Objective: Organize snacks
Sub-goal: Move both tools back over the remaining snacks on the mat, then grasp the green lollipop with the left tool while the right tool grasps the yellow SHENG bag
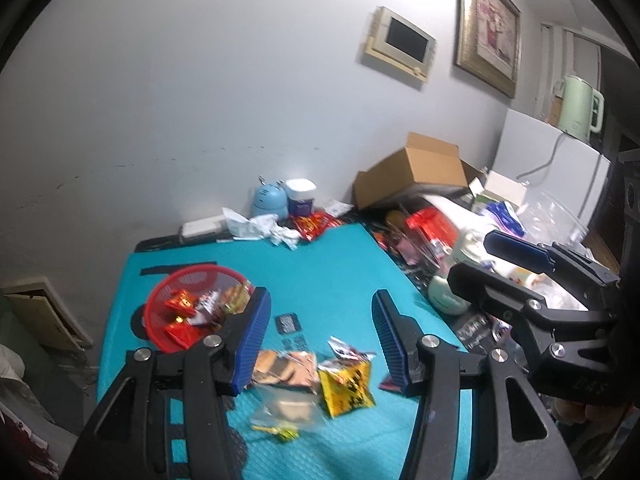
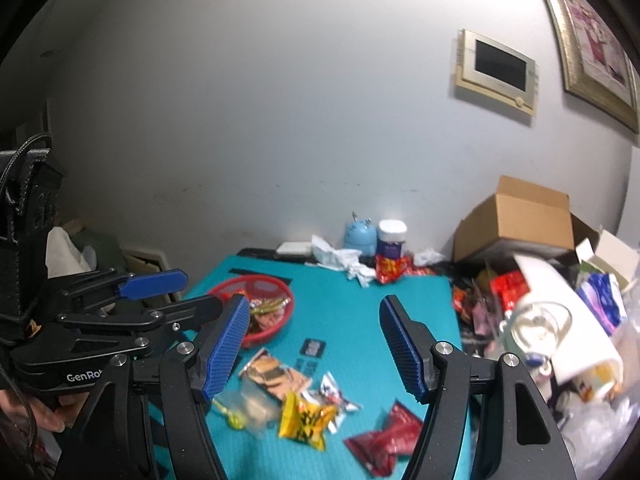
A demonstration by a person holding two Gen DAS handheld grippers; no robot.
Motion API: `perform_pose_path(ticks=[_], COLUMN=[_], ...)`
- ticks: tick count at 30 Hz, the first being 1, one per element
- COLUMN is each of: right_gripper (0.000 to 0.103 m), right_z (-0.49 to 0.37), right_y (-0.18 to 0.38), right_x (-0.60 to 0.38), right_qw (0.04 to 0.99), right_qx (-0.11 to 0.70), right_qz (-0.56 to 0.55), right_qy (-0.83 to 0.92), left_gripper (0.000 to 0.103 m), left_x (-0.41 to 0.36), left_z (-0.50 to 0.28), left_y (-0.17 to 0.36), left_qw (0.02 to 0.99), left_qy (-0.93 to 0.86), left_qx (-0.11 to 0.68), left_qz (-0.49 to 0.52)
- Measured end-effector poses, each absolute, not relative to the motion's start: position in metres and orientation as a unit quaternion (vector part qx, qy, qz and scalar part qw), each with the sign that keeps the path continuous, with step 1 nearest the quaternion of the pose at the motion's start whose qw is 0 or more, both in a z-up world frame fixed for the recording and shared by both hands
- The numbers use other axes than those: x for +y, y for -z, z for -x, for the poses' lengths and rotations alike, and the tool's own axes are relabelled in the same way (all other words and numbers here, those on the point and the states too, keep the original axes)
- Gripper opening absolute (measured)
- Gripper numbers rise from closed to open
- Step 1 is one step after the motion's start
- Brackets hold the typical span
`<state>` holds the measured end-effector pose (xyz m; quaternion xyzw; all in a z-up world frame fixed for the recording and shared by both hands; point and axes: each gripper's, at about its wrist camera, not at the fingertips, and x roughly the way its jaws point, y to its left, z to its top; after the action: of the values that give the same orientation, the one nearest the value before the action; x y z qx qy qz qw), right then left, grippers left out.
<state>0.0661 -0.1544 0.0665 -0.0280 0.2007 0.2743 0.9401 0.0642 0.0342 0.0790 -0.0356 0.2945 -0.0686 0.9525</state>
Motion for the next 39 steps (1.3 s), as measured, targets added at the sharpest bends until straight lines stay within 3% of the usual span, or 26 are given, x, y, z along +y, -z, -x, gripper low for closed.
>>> perform_pose_path(ticks=[20,39], right_gripper=[0.068,0.068], right_z=[-0.043,-0.063], right_y=[0.017,0.087], right_x=[-0.180,-0.145], right_qw=[0.916,0.881], right_qx=[0.298,0.370], right_qz=[0.019,0.027], right_qy=[-0.267,-0.294], left_gripper=[0.052,0.052], left_x=[0.007,0.050], left_z=[-0.041,-0.040], left_y=[-0.010,0.066], left_qw=[0.925,0.899], left_qy=[0.084,0.046], left_qx=[0.369,0.424], left_qz=[0.029,0.098])
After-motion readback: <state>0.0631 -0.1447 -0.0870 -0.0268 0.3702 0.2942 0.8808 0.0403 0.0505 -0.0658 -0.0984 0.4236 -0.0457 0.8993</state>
